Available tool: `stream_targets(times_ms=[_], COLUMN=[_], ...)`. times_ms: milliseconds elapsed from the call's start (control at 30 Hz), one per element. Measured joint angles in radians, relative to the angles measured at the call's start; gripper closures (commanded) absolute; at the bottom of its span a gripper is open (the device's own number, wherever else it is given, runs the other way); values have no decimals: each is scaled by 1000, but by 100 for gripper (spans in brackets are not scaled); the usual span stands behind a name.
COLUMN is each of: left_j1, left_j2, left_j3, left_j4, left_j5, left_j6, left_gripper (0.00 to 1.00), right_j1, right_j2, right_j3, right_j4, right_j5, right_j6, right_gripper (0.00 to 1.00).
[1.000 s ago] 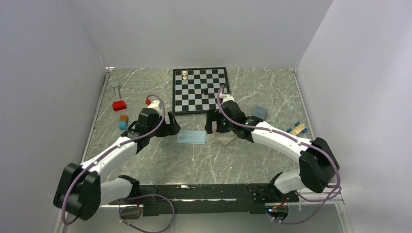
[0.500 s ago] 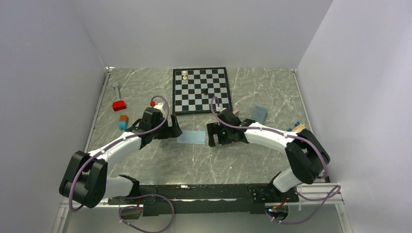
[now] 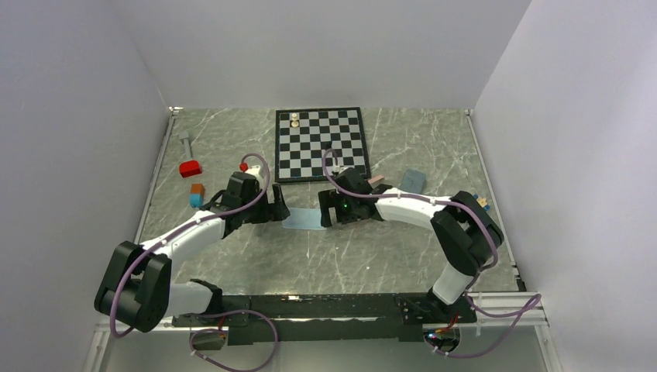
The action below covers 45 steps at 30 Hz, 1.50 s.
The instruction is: Organize the sunglasses
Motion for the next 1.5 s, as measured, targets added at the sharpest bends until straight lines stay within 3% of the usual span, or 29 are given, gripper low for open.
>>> stream_targets(times_ms=[400,700,900,1200,1500], left_j1=[0,2,4,3,-67], left_j2=[-23,0,51,165,238], left_j3=[0,0,2,42,90], left_j4=[-12,-2,2,34,58], left_j5=[-2,0,0,6,-65], left_j6=[14,13,10,-13,-15], left_gripper=[1,2,15,31,50], right_j1=[0,-2,4,90,83], right_j2=[110,85,42,107,172], right_j3=[97,98,100,209,210], right_j4=[82,54,16,-69,-105], right_j5=[149,201,196,177,167], right_j6=[28,28,16,50,120], right_gripper=[1,1,4,25,41])
